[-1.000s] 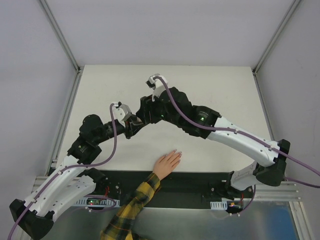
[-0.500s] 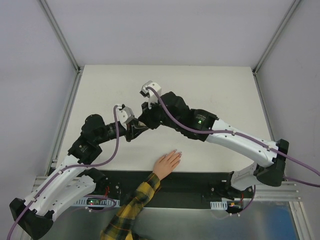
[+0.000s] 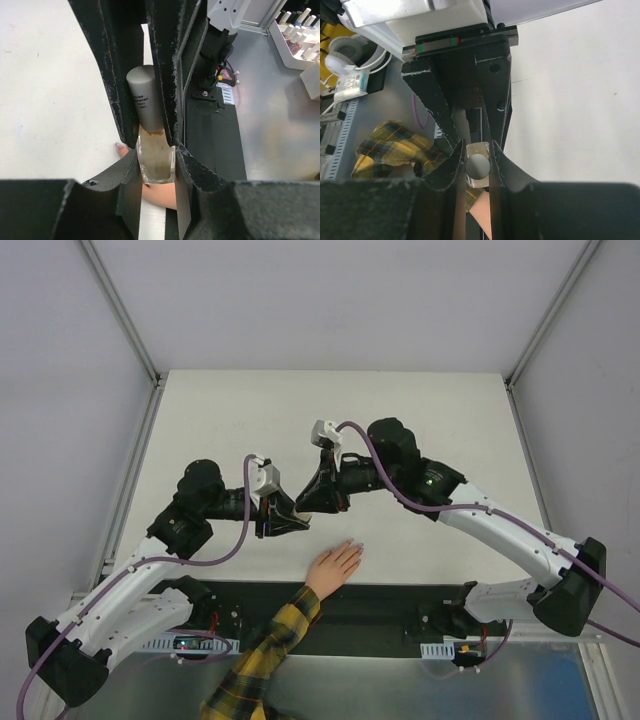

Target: Paint the nails

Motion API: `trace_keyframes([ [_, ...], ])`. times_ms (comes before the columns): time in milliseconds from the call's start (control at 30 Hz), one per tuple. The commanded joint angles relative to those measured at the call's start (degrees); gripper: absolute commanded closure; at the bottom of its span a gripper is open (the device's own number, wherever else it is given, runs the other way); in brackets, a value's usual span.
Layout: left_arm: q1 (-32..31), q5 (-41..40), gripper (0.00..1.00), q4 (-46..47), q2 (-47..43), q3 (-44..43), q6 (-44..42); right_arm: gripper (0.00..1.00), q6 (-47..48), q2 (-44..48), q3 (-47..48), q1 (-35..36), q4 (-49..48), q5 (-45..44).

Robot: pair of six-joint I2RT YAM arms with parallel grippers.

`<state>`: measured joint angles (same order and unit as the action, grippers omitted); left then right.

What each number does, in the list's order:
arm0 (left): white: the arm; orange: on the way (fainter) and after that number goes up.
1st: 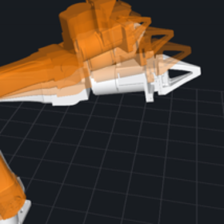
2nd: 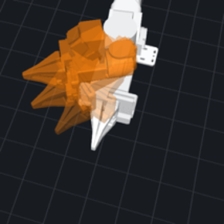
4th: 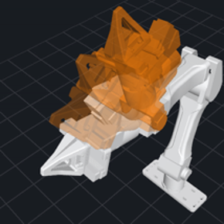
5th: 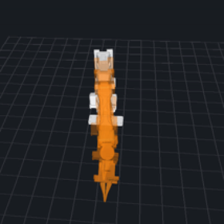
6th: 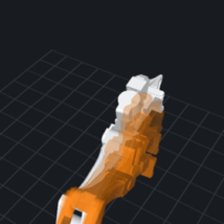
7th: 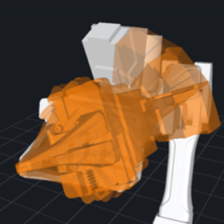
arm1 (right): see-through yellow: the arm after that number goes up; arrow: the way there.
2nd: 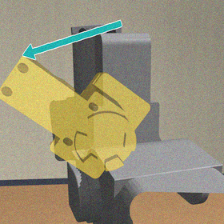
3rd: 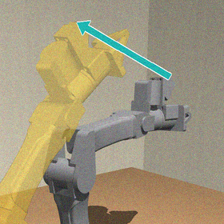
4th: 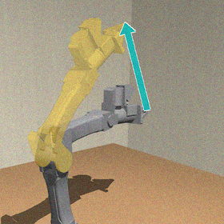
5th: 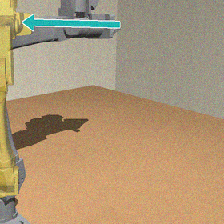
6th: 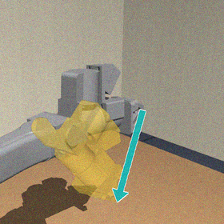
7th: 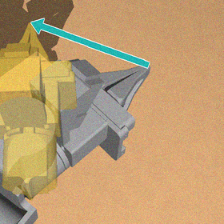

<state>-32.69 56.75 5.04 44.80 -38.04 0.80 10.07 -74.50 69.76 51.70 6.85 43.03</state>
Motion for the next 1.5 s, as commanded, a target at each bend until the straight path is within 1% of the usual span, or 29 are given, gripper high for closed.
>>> trace_keyframes([
  [0, -0.19, -2.77, 1.0, 4.98, 0.38, -2.39, -0.97, 0.84, -0.3, 4.01, 0.11, 0.68, -1.93, -6.01],
  [67, 0.08, -4.62, 1.0, 4.98, 0.38, -2.39, -1.24, 0.61, -3.1, 4.19, 1.08, 0.86, -0.79, -10.82],
  [133, 0.34, -8.13, 1.0, 4.63, 0.21, -2.3, -1.5, 0.52, -4.78, 4.54, 2.48, 1.12, 0.96, -14.79],
  [167, 0.34, -9.54, 1.0, 4.46, -0.14, -2.21, -1.59, 0.44, -5.66, 5.23, 3.01, 1.29, 1.75, -19.6],
  [200, 0.34, -13.38, 1.0, 4.28, -0.32, -2.04, -1.76, 0.41, -6.37, 5.76, 3.97, 1.9, 2.37, -21.82],
  [233, 0.34, -14.99, 1.0, 4.02, -0.58, -1.86, -1.76, 0.35, -6.72, 6.12, 4.59, 2.17, 3.94, -25.32],
  [333, 0.34, -19.03, 1.0, 2.18, -0.67, -2.39, -2.82, 0.3, -9.53, 6.12, 8.18, 2.44, 8.24, -30.96],
  [400, 0.34, -20.36, 1.0, 2.17, -1.29, -2.48, -2.82, 0.3, -12.06, 4.19, 10.91, 2.87, 12.81, -33.87],
  [433, 0.34, -21.67, 1.0, 2.17, -1.55, -2.48, -2.65, 0.29, -12.87, 3.66, 12.67, 3.05, 13.62, -36.67],
  [500, 0.34, -23.26, 1.0, 2.17, -2.34, -2.56, -2.47, 0.29, -14.89, 2.44, 13.21, 3.93, 13.98, -39.06],
  [633, 0.34, -26.34, 1.0, 2.26, -3.83, -2.3, -2.56, 0.36, -17.09, -1.52, 16.71, 6.04, 15.03, -42.66],
  [767, 0.26, -26.17, 1.0, 2.43, -4.19, -2.3, -2.2, 0.4, -16.92, -6.26, 20.84, 8.32, 15.73, -42.67],
  [800, 0.26, -26.08, 1.0, 2.43, -4.36, -2.39, -2.12, 0.42, -16.83, -6.97, 21.29, 8.85, 15.82, -44.5],
  [833, 0.26, -25.9, 1.0, 2.43, -4.54, -2.39, -2.29, 0.48, -16.92, -8.19, 21.91, 9.03, 15.91, -45.13],
  [867, 0.26, -25.81, 1.0, 2.43, -4.72, -2.3, -2.38, 0.51, -16.83, -8.64, 22.61, 9.38, 16.09, -45.48],
  [933, 0.26, -25.64, 1.0, 2.43, -5.24, -2.13, -2.38, 0.6, -16.92, -8.91, 22.71, 9.47, 16.44, -46.18],
  [967, 0.17, -25.55, 1.0, 2.43, -5.24, -2.21, -2.47, 0.69, -16.49, -8.82, 22.62, 9.38, 16.35, -46.28],
  [1000, 0.17, -25.03, 1.0, 2.52, -5.33, -2.12, -2.47, 0.86, -15.96, -8.56, 22.01, 9.38, 16.18, -46.19],
  [1033, 0.17, -24.68, 1.0, 2.52, -5.42, -2.21, -2.38, 0.95, -15.52, -8.21, 21.65, 9.38, 16.18, -46.45],
  [1067, 0.17, -24.15, 1.0, 2.61, -5.51, -2.21, -2.29, 0.99, -14.82, -7.34, 21.13, 9.29, 16.09, -46.37],
  [1100, 0.17, -22.32, 1.0, 2.78, -5.51, -2.21, -2.2, 1.0, -10.9, -6.89, 19.99, 9.29, 15.39, -45.58],
  [1167, 0.17, -18.02, 1.0, 3.13, -5.6, -2.12, -1.94, 1.0, -2.21, -4.53, 17.18, 9.12, 13.55, -35.25],
  [1200, 0.17, -14.51, 1.0, 3.57, -5.51, -2.04, -2.2, 1.0, 8.02, -3.21, 11.86, 9.03, 11.02, -22.24],
  [1233, 0.17, -5.08, 1.0, 3.84, -5.16, -2.12, -2.38, 1.0, 12.3, -1.54, 8.94, 8.86, 9.51, -17.32],
  [1267, 0.17, -1.42, 1.0, 3.75, -5.07, -2.47, -2.21, 1.0, 13.13, -0.48, 7.25, 7.55, 7.93, -15.79],
  [1300, 0.17, 2.45, 1.0, 3.75, -4.81, -2.56, -2.2, 1.0, 13.05, -0.65, 7.06, 5.88, 8.09, -12.04],
  [1333, 0.17, 6.84, 1.0, 3.75, -4.72, -2.56, -2.12, 1.0, 11.74, -1.08, 8.1, 4.56, 8.87, -3.73],
  [1400, 0.17, 7.32, 1.0, 3.75, -4.72, -2.48, -1.94, 1.0, 11.56, -0.57, 8.29, 4.11, 9.23, -1.64],
  [1467, 0.17, 4.18, 1.0, 3.49, -4.37, -2.21, -2.46, 1.0, 9.72, 0.23, 6.8, 3.93, 7.66, -1.63],
])
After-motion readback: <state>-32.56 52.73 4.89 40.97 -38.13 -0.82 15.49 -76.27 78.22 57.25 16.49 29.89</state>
